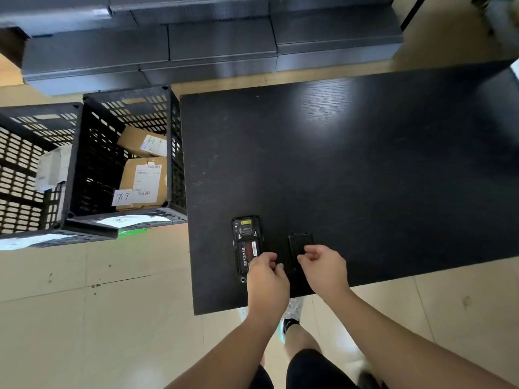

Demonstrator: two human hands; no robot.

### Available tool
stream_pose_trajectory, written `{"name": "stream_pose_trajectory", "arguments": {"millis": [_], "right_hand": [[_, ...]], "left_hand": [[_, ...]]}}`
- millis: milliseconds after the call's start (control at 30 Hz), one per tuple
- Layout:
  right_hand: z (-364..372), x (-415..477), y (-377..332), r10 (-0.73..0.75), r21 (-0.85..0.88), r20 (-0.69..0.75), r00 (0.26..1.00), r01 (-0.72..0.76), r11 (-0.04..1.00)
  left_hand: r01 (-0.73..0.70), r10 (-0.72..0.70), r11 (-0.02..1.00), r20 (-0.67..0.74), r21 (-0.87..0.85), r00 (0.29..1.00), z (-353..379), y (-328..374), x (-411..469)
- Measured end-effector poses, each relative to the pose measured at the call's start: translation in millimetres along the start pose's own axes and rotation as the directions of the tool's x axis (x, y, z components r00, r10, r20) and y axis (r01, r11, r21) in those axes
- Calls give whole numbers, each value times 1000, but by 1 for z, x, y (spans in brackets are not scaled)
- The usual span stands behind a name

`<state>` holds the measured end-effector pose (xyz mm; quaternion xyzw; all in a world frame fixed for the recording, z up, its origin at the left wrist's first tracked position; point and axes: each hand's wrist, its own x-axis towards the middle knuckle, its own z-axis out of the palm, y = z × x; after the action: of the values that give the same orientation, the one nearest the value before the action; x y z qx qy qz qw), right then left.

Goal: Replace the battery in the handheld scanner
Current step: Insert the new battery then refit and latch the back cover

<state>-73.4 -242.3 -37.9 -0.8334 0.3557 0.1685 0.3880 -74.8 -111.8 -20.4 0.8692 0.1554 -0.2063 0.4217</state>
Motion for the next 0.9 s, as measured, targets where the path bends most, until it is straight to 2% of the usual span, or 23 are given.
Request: {"name": "stream_pose_trajectory", "arguments": {"millis": [200,400,533,700,900], "right_hand": [[-21,16,21,5,-59,-7,1000,-5,998],[-17,18,27,-21,-60,52,998,24,998],[-17,19,26,-13,-45,71,997,16,999],[-18,21,24,73,54,69,995,-76,996],[-18,20,27,125,129,44,991,-130,983]], "left_hand": [[86,-88,996,147,23,985,39,22,5],[125,-135,990,173,65,976,52,24,6],[198,-197,980,179,8,964,55,26,7],[304,-283,945,160,-125,946,57,24,11],[367,-354,902,99,-228,930,59,20,11]]}}
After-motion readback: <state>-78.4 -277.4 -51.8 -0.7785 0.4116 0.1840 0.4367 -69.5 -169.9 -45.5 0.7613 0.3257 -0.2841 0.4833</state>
